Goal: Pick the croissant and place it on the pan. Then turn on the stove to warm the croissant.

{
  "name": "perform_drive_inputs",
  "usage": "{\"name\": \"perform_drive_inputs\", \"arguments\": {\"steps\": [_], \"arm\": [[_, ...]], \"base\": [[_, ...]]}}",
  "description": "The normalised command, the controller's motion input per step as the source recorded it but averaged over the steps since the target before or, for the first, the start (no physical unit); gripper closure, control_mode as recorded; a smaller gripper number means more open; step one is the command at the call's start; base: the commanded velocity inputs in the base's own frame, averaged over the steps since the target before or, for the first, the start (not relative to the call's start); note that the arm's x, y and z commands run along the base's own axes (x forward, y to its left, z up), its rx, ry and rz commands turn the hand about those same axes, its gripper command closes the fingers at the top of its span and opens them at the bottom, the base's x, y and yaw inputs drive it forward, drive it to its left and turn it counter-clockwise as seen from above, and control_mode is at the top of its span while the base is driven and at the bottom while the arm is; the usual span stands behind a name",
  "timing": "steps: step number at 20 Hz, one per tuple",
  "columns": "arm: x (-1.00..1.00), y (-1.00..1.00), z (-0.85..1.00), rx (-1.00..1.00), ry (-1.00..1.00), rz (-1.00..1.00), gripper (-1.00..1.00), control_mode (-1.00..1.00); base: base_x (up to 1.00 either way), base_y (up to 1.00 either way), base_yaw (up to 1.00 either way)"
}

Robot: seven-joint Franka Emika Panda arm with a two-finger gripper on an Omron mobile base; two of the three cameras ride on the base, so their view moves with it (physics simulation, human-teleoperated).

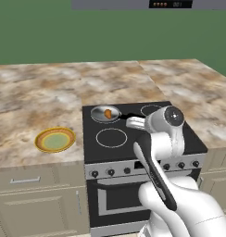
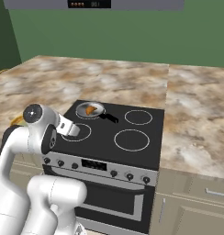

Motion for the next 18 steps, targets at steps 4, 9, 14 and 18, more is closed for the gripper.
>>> {"name": "perform_drive_inputs", "arguments": {"steps": [4, 9, 14, 18], "arm": [[0.0, 0.28, 0.0, -0.04, -0.13, 0.04, -1.0, -1.0], [0.0, 0.32, -0.01, -0.08, -0.13, 0.04, -1.0, -1.0], [-0.09, 0.27, -0.04, -0.08, -0.13, 0.01, -1.0, -1.0], [-0.18, 0.15, -0.06, -0.01, -0.11, 0.0, -1.0, -1.0]], "base": [[0.0, 0.0, 0.0], [0.0, 0.0, 0.0], [0.0, 0.0, 0.0], [0.0, 0.0, 0.0]]}}
